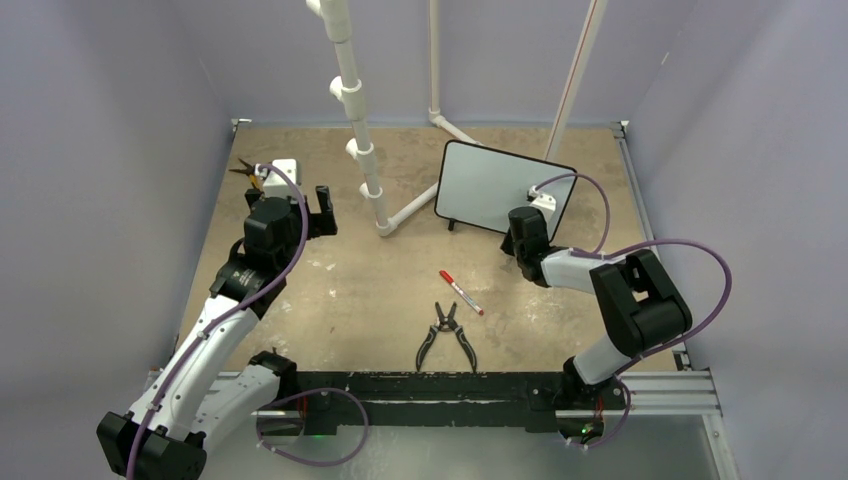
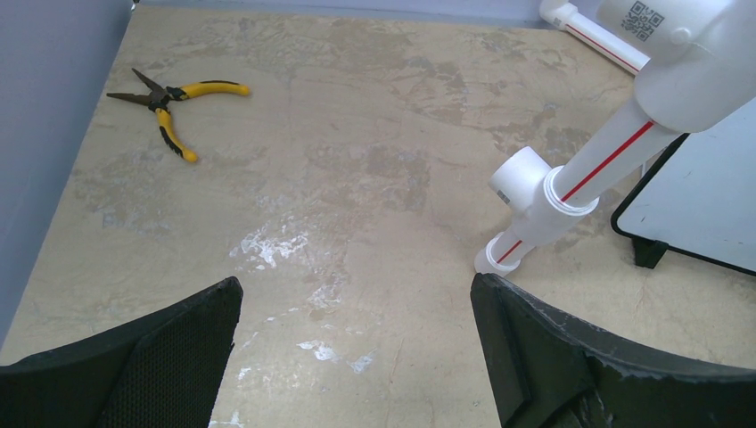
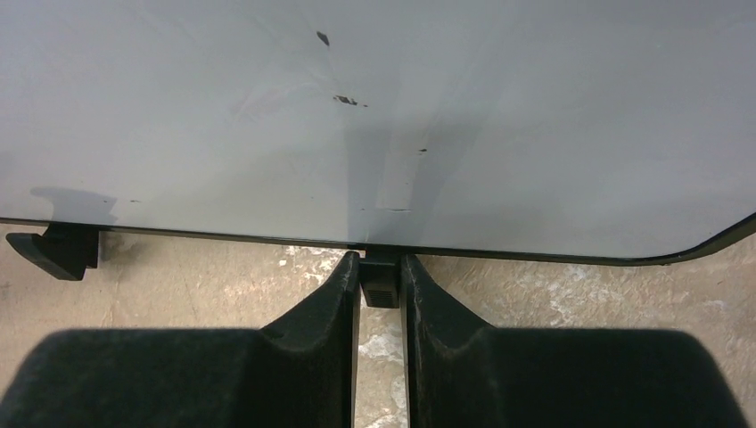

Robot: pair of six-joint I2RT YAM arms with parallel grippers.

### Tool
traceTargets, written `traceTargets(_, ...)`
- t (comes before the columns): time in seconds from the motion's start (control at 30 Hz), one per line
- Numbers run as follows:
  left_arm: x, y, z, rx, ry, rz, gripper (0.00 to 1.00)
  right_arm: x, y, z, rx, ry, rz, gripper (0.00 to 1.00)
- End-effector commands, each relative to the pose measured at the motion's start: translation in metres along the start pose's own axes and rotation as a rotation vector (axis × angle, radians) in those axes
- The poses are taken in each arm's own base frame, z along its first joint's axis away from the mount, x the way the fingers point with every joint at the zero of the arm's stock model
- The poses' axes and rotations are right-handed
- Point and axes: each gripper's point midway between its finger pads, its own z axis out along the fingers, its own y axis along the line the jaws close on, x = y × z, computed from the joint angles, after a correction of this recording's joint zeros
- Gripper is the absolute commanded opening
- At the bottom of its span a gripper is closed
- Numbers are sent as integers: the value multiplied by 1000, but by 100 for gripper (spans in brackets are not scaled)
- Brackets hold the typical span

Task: Write a sentence on the whiteboard
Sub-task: Move the whiteboard to the center of the board.

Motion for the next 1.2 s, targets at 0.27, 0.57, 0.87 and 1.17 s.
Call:
traceTargets(0.27,-6,3,0,-8,-28,2,99,4,40,-25,-242,32,-70,0)
traceTargets(0.57,-9,1,-2,9,-44,2,98,20,68,-46,-342,68,-141,0)
traceTargets(0.87,-8,1,-2,10,-44,3,98,43,92,-59,-419,110,-220,0)
traceTargets(1.17,-9,1,-3,13,-48,3,98,56,110,-78,-494,109,-293,0)
